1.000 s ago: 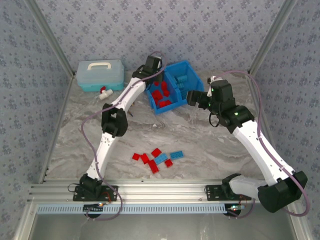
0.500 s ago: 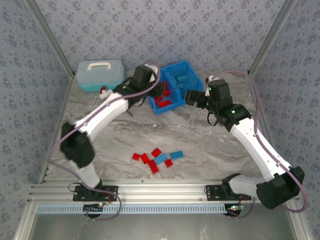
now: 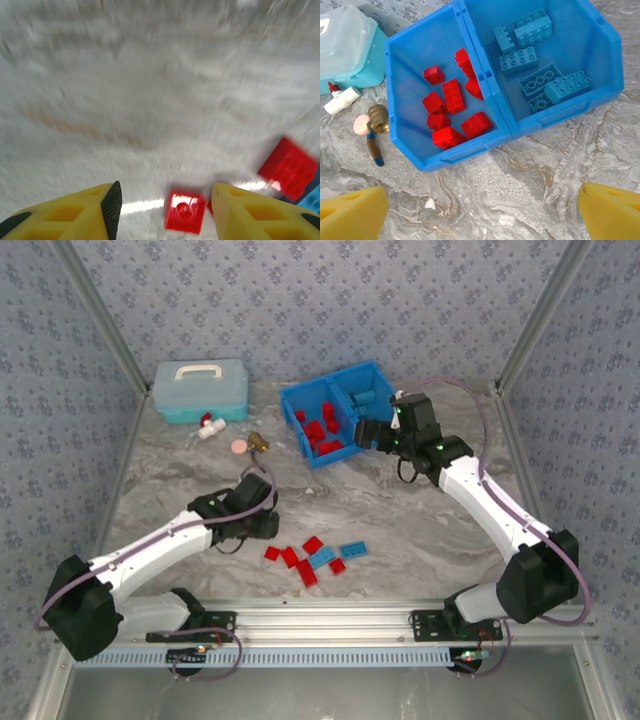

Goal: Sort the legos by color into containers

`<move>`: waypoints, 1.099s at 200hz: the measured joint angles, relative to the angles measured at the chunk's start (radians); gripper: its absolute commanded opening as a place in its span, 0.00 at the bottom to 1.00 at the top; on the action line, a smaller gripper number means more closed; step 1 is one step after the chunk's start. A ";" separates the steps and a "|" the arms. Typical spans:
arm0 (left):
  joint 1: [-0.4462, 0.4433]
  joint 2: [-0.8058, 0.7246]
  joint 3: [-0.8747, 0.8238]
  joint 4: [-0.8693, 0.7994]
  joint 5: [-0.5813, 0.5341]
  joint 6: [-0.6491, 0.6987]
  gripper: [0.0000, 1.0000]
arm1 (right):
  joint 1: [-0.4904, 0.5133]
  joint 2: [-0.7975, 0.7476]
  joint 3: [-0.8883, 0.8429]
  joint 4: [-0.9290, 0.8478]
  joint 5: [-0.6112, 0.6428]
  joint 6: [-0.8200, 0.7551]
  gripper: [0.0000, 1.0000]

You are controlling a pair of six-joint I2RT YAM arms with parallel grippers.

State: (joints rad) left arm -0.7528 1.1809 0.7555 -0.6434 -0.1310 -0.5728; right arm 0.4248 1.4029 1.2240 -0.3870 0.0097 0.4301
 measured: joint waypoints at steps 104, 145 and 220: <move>-0.068 0.076 -0.146 0.141 0.114 -0.014 0.60 | 0.008 0.003 0.012 0.001 -0.011 0.026 1.00; -0.068 0.122 -0.157 0.191 0.116 -0.004 0.55 | 0.010 0.003 0.013 0.000 -0.011 0.026 1.00; -0.068 0.119 -0.158 0.183 0.085 0.003 0.30 | 0.012 0.003 0.013 -0.001 -0.011 0.027 1.00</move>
State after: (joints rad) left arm -0.8204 1.3003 0.5980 -0.4599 -0.0460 -0.5697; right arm 0.4366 1.4055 1.2369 -0.3882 -0.0010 0.4568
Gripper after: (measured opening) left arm 0.324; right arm 0.999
